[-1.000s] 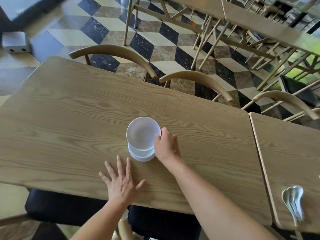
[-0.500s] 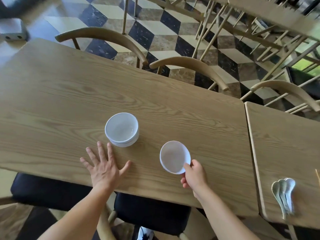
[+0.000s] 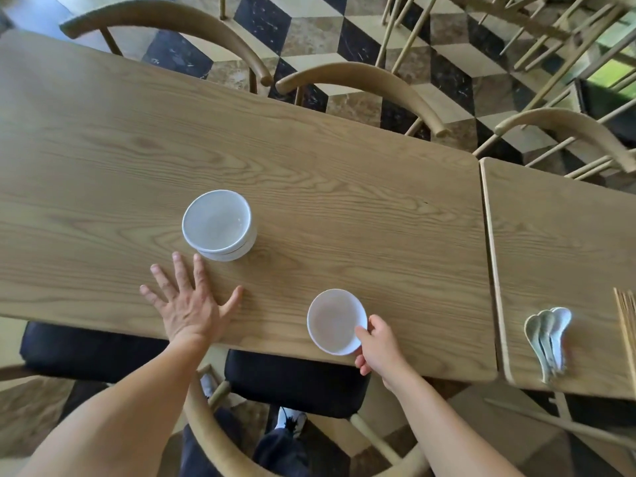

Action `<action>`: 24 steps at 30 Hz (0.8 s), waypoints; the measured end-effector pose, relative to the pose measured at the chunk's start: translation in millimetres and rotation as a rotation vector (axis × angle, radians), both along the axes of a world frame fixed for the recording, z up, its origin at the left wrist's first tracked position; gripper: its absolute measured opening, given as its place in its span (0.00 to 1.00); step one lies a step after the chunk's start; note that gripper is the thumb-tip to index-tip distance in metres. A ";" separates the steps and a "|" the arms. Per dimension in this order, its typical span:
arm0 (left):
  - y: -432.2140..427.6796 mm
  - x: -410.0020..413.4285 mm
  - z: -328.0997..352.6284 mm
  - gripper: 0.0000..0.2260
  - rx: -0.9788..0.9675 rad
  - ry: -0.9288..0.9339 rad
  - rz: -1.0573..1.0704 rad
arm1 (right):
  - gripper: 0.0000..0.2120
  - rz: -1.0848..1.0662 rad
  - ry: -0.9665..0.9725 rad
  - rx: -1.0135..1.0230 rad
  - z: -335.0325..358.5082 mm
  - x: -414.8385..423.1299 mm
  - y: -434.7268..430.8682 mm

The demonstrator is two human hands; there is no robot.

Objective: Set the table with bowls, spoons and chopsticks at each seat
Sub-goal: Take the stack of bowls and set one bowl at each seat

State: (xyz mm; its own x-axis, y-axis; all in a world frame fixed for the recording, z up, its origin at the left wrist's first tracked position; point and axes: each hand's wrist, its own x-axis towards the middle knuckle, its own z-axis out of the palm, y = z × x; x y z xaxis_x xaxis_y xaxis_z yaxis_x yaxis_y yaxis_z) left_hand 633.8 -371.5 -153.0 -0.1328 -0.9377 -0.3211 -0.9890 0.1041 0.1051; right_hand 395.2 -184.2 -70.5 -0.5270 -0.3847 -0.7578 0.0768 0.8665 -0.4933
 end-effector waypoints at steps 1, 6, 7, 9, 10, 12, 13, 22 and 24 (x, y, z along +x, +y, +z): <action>0.0 -0.4 0.4 0.49 0.001 0.000 0.000 | 0.05 0.002 -0.009 -0.001 -0.6 2.4 0.3; 0.4 -0.1 -0.1 0.49 -0.001 0.001 0.000 | 0.07 -0.016 -0.033 -0.021 -2.1 9.9 1.1; 0.4 0.0 -0.2 0.49 -0.004 0.004 0.001 | 0.07 -0.016 -0.031 -0.026 -2.0 9.9 1.4; 0.9 0.5 -0.4 0.49 -0.006 0.013 -0.002 | 0.07 -0.022 -0.030 -0.033 -1.9 9.6 2.6; 1.2 1.0 -0.9 0.49 -0.009 0.015 -0.003 | 0.07 -0.023 -0.027 -0.033 -2.4 9.6 3.3; 1.7 1.9 -1.2 0.49 -0.005 0.010 -0.004 | 0.09 -0.023 -0.025 -0.033 -3.5 10.3 4.2; 2.6 2.5 -1.0 0.49 -0.001 0.013 -0.001 | 0.10 -0.025 -0.028 -0.030 -4.1 10.9 4.8; 1.8 2.4 -0.9 0.49 -0.006 0.024 -0.005 | 0.17 -0.035 -0.052 -0.013 -8.0 14.1 11.6; 1.8 2.8 -0.6 0.49 -0.007 0.030 -0.005 | 0.18 -0.030 -0.056 -0.001 -8.3 16.4 15.1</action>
State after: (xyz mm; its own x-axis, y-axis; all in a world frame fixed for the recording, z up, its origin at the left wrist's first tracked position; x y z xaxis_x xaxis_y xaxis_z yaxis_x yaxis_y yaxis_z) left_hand 636.6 -369.7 -153.6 -0.1472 -0.9391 -0.3106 -0.9849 0.1101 0.1337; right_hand 411.6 -169.1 -78.7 -0.4952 -0.3702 -0.7860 0.1304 0.8628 -0.4885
